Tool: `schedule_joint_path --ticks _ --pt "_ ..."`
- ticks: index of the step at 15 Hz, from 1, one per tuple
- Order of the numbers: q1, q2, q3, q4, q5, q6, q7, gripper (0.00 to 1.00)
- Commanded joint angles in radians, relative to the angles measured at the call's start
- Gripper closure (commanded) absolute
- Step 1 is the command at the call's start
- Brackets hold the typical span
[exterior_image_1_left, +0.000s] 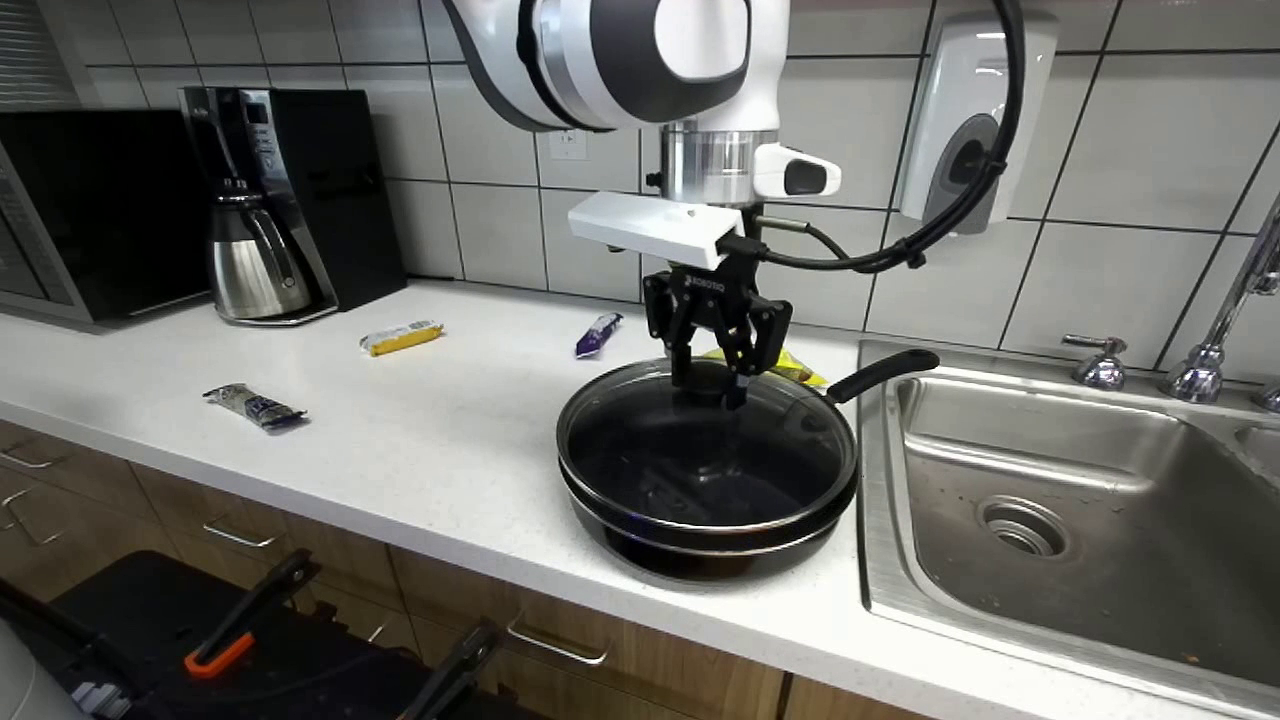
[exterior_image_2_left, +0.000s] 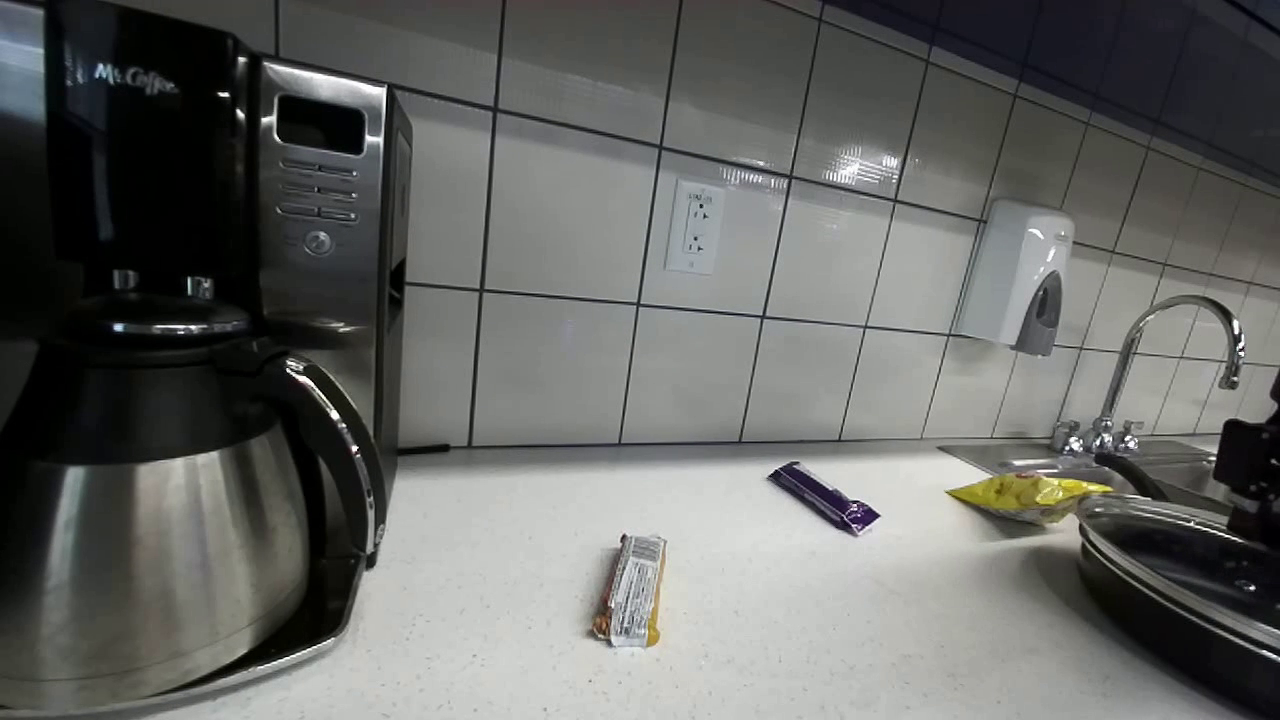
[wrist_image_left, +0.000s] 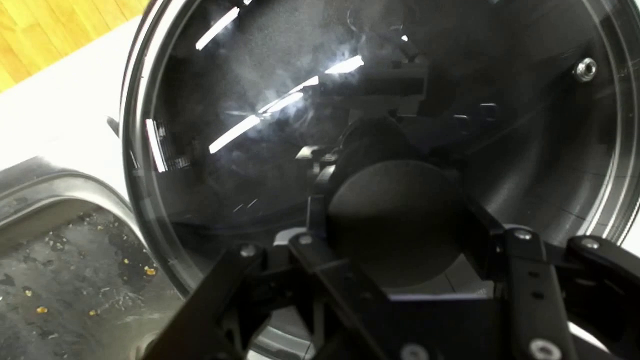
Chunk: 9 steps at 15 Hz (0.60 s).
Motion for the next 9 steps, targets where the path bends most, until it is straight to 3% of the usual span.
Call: schedule_joint_path --ticks 1,9 --pt "0.021 -0.125 0.016 -0.027 -0.032 -0.051 -0.031 0.61" --pt "0.097 -0.182 0.061 -0.044 -0.004 -0.082 -0.088 0.61"
